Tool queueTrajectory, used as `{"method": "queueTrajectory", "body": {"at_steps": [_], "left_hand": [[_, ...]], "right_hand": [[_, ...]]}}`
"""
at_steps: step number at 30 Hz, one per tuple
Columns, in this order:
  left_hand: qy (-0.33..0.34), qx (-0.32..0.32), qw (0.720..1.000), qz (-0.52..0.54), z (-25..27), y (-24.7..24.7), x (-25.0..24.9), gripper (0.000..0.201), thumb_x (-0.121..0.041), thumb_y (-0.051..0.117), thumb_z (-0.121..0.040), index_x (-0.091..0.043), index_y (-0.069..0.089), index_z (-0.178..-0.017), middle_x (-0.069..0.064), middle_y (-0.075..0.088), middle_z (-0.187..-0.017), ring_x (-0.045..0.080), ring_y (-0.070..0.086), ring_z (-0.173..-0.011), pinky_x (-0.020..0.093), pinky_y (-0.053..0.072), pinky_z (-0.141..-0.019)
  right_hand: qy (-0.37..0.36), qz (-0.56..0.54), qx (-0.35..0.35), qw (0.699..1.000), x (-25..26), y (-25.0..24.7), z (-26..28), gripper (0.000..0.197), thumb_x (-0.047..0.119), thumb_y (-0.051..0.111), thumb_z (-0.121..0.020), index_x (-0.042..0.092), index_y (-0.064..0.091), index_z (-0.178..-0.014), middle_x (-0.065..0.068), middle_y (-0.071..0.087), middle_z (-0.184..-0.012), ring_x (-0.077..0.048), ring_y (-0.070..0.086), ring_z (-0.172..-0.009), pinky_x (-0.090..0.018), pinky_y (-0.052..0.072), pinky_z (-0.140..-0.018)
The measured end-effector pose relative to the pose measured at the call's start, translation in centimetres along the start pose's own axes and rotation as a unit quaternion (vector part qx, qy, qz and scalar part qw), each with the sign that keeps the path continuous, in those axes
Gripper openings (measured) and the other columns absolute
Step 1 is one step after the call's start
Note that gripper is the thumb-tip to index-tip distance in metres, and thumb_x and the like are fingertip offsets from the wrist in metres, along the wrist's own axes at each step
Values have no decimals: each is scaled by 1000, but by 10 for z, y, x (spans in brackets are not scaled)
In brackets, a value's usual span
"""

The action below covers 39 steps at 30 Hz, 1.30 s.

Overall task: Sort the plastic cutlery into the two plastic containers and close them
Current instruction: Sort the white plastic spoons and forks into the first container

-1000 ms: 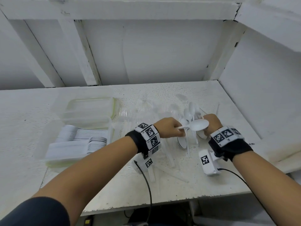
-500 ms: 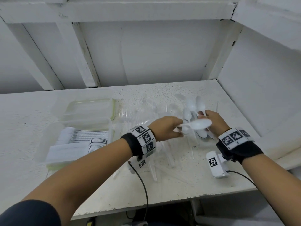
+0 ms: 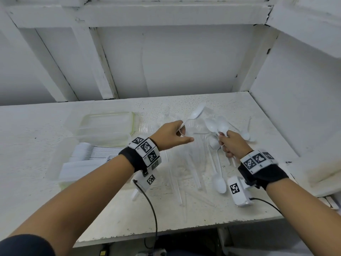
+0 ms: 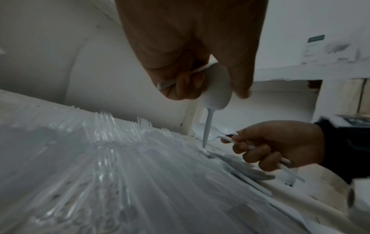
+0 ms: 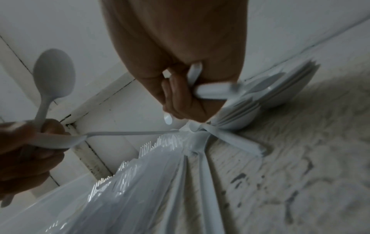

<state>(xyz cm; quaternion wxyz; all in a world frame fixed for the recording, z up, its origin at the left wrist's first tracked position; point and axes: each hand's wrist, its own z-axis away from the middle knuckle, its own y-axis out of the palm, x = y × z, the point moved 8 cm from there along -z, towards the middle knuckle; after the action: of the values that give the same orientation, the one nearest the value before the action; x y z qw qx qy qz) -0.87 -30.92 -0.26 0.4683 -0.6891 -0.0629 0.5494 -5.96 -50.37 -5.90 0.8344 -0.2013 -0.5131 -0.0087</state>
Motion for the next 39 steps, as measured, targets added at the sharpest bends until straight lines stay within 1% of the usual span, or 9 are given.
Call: {"method": "queueTrajectory", "body": {"at_steps": [8, 14, 17, 20, 23, 27, 30, 33, 39], "left_hand": [[-1, -47, 997, 58, 3, -28, 1, 26, -36, 59, -89, -14, 47, -81, -6, 49, -71, 7, 43, -62, 20, 35, -60], [-31, -49, 989, 135, 4, -26, 3, 38, -37, 50, -94, -14, 51, -64, -3, 50, -55, 2, 42, -43, 17, 33, -49], [-53, -51, 984, 164, 4, -22, 9, 43, -38, 48, -95, -13, 49, -60, 0, 46, -51, 0, 35, -34, 10, 29, -40], [-85, -44, 972, 213, 5, -17, 12, 43, -39, 49, -94, -11, 48, -61, -2, 43, -47, 4, 28, -31, 15, 23, -35], [-102, -13, 951, 292, 7, -7, 8, 44, -41, 48, -94, -12, 48, -62, -6, 38, -41, 7, 24, -33, 16, 20, -36], [-119, 3, 921, 370, 4, 3, -2, 50, -52, 39, -95, -13, 46, -64, -4, 35, -44, 8, 23, -35, 18, 17, -39], [-130, -14, 918, 375, 0, 4, -4, 51, -56, 32, -95, -14, 48, -71, -5, 33, -46, 9, 24, -40, 19, 18, -41], [-102, 5, 960, 259, -3, 15, -9, 43, -50, 45, -93, -16, 51, -67, -5, 37, -56, 9, 31, -49, 18, 25, -47], [29, 197, 978, -69, -16, 87, -37, 20, -28, 58, -90, -12, 67, -98, 2, 60, -85, 13, 52, -76, 25, 41, -68]], "right_hand": [[-181, 138, -71, 971, 40, -1, 20, 27, 24, 53, -93, -1, 56, -83, -9, 52, -74, -18, 47, -68, -23, 34, -55], [-374, 208, -138, 893, 75, 7, 55, 35, 19, 56, -90, 16, 36, -62, 7, 35, -52, -10, 34, -50, -18, 29, -48], [-426, 251, -146, 857, 82, 14, 70, 22, 26, 48, -83, 7, 54, -75, 16, 27, -46, -6, 29, -41, -21, 25, -42], [-445, 290, -122, 839, 81, 24, 74, 45, 44, 42, -78, 5, 64, -86, 15, 34, -49, -13, 36, -45, -18, 25, -43], [-431, 329, -93, 835, 72, 34, 68, 50, 54, 53, -74, 11, 67, -96, 1, 58, -78, -15, 51, -62, -25, 38, -51], [-417, 366, -78, 829, 66, 37, 66, 31, 32, 49, -83, 7, 67, -86, -7, 63, -77, -28, 60, -67, -30, 40, -54], [-305, 320, -38, 896, 53, 23, 51, 20, 2, 48, -87, 15, 55, -75, 1, 55, -68, -24, 51, -69, -31, 36, -58], [-155, 70, -28, 985, 31, -5, 37, 17, 5, 39, -95, 14, 49, -85, 1, 51, -68, -16, 51, -58, -28, 43, -53], [-32, 21, -121, 992, -1, -52, 20, 20, 17, 34, -98, 13, 53, -97, -3, 42, -66, -15, 36, -50, -18, 30, -37]]}}
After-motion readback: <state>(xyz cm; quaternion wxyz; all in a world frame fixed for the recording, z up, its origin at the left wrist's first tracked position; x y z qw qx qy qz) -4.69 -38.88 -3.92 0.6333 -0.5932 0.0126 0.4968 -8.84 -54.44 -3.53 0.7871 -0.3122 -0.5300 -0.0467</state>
